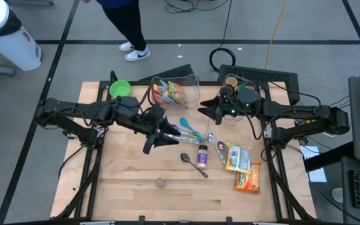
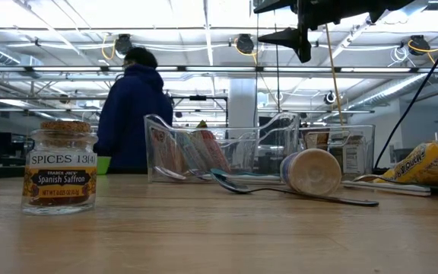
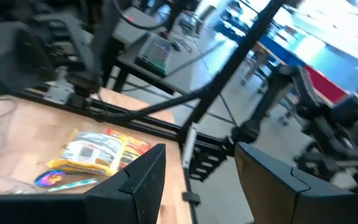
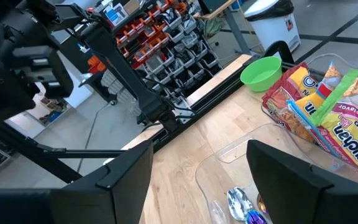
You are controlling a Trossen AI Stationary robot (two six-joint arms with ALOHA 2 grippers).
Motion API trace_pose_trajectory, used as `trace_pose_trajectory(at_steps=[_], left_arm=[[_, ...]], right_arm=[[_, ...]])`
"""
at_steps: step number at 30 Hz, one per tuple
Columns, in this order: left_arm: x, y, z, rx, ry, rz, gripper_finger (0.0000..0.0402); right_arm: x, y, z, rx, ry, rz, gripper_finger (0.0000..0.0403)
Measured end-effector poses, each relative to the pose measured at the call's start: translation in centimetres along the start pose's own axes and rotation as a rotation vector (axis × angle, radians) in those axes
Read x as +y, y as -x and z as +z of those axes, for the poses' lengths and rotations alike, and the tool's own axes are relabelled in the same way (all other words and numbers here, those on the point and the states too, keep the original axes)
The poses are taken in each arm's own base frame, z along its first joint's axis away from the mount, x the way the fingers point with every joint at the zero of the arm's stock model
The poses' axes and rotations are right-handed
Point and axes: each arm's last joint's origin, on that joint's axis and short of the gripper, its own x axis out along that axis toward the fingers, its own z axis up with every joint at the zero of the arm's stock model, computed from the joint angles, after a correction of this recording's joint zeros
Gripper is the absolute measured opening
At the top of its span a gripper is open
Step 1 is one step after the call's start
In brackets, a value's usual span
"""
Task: Pick & Place Food Item
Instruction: Put the brown seasoning bottle into the top right transparent bin
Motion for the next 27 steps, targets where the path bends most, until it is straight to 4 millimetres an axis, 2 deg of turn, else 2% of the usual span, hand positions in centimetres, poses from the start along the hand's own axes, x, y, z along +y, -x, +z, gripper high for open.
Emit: trace_pose_trajectory(at_steps=[5,15,27], left_arm=[[0.0,0.0,-0.4,0.064,0.011,-0.036,0.02],[0.6,0.3,-2.7,0.284,0.124,0.063,0.02],[-0.3,0.2,-3.4,0.322,0.151,0.05,0.02]], right_arm=[[0.0,0.0,0.0,0.0,0.0,0.0,0.0254],[0.0,0.0,0.0,0.0,0.006,0.0,0.0254],[0.0,0.0,-0.1,0.004,0.079,0.004,0.0254]])
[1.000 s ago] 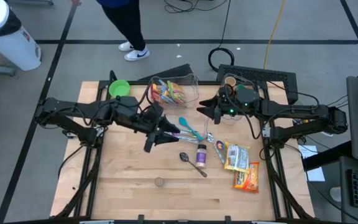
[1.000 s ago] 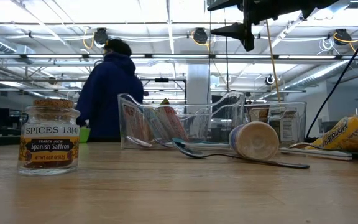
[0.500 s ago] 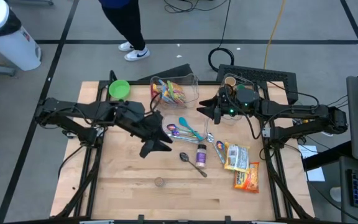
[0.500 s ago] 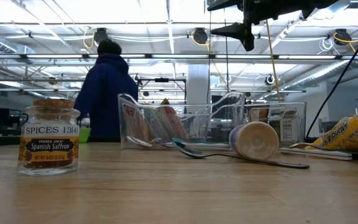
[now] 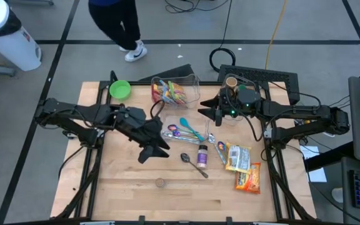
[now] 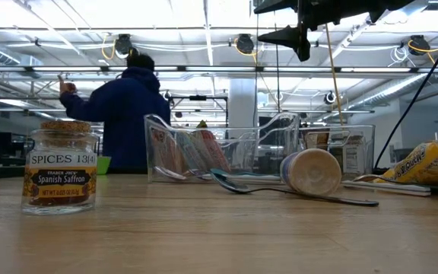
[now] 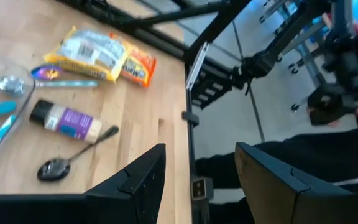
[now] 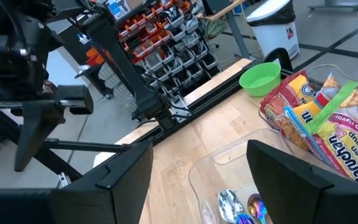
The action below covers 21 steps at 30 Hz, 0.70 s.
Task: Pick & Place Food Item
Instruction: Put the brown seasoning bottle into the top right transparent bin
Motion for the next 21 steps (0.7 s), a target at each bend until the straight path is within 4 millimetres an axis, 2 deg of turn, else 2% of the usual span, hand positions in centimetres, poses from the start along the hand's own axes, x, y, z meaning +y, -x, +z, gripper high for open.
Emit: trace_pose_trajectory(at_steps=[7,13,21], left_arm=[[-0.3,-0.2,-1.3,0.093,0.034,0.032,0.0199],[-1.0,-0.9,-2.7,0.132,0.025,0.126,0.02],[-1.8,-3.0,-4.9,0.216,-0.015,0.211,0.02]], right_arm=[[0.0,0.0,0.0,0.0,-0.02,0.0,0.0254],[0.1,0.0,0.0,0.005,-0.056,0.013,0.0254],[3.0,-0.4,-0.1,-0.033,-0.048,0.288,0.0254]])
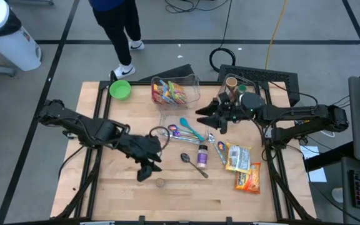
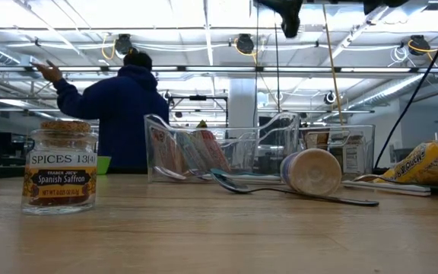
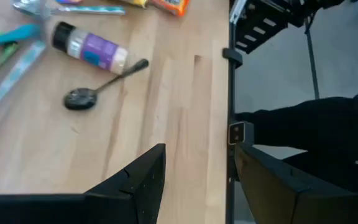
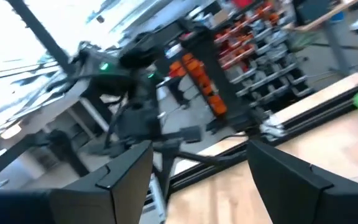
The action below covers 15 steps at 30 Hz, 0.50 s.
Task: Pick & Place Food Item
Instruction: Put the brown seasoning bottle into the top right transparent bin
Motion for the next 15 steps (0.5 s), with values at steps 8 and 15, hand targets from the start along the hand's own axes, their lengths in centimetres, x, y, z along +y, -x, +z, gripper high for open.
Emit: trace_pose_trajectory(at_steps=[8,15], left_arm=[[-1.2,-1.7,-1.5,0.031,0.003,0.073,0.02],[-2.7,-4.4,-3.7,0.072,-0.077,0.191,0.0185]], right_arm=[[3.2,-0.7,-1.7,0.022,0.016,0.152,0.0254],[5.9,-0.7,-3.5,0.078,0.068,0.258,0.0254]])
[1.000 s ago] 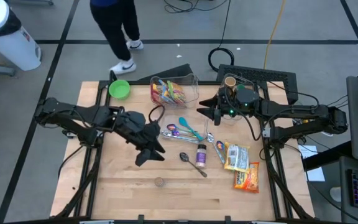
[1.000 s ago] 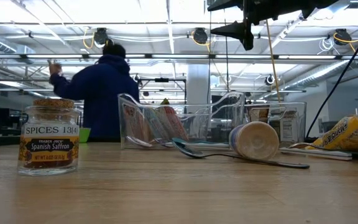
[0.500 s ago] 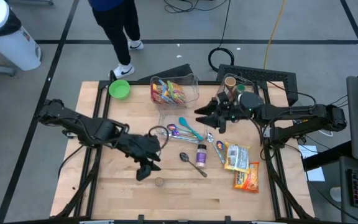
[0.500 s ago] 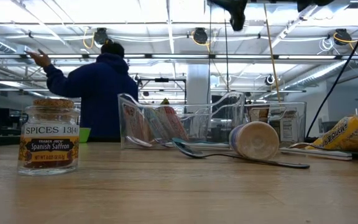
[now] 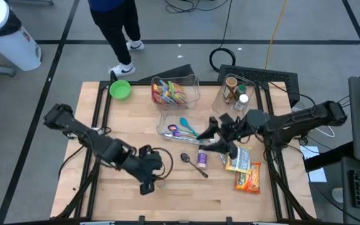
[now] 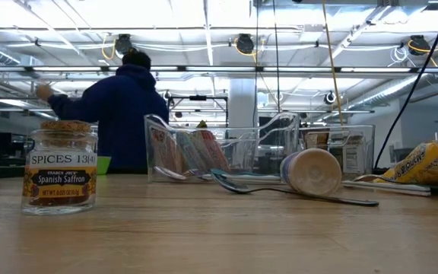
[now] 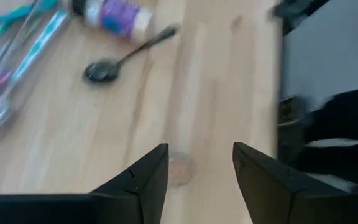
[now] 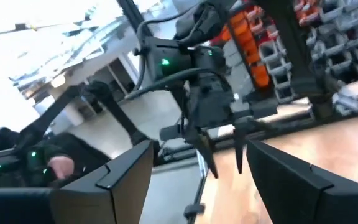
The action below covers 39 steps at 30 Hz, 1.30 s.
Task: Pick & Place Food Item
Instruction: Put the brown seasoning bottle into the top right transparent bin
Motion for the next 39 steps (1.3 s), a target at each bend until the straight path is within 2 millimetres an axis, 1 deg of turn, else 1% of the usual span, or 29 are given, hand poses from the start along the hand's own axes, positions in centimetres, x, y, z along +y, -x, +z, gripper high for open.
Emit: trace_pose_trajectory(at_steps=[2,4,6,8,12,14,17,20,24,28,33,39], left_arm=[[-0.3,-1.1,-0.6,0.027,0.013,0.051,0.0181],[-0.9,-2.0,-1.4,0.054,0.064,0.079,0.0176],[-1.4,-2.7,-2.1,0.081,0.14,0.107,0.0172],[-2.2,-3.0,-2.5,0.053,0.224,0.097,0.0167],[-3.8,-2.5,-3.5,-0.059,0.349,0.101,0.0159],[-4.7,-1.9,-4.3,-0.13,0.402,0.115,0.0156],[-5.9,-1.2,-5.5,-0.235,0.443,0.118,0.0152],[-6.8,-0.6,-6.7,-0.262,0.445,0.119,0.0152],[-6.6,-0.5,-7.4,-0.243,0.436,0.158,0.0152],[-6.2,-0.4,-7.7,-0.228,0.404,0.201,0.0152],[-5.5,-0.3,-8.1,-0.19,0.332,0.283,0.0152],[-4.3,0.0,-8.2,-0.24,0.283,0.41,0.0152]], right_arm=[[0.4,-0.3,-0.7,0.029,-0.001,0.002,0.0254],[1.0,-0.4,-1.3,0.061,-0.01,0.007,0.0254],[1.6,-0.4,-1.7,0.081,-0.012,0.02,0.0254],[2.1,-0.5,-2.3,0.098,-0.018,0.011,0.0254],[3.2,-0.5,-3.5,0.102,-0.004,-0.017,0.0254],[3.5,-0.4,-4.1,0.108,0.001,-0.025,0.0254],[3.7,-0.3,-4.8,0.113,-0.006,-0.031,0.0254],[3.8,-0.2,-4.8,0.079,-0.009,-0.006,0.0254],[3.8,-0.1,-4.8,0.023,-0.005,-0.005,0.0254],[3.2,0.0,-4.6,-0.055,0.007,-0.118,0.0254],[2.6,0.1,-4.3,-0.108,0.083,-0.232,0.0254],[1.7,0.1,-3.8,-0.15,0.046,-0.298,0.0254]])
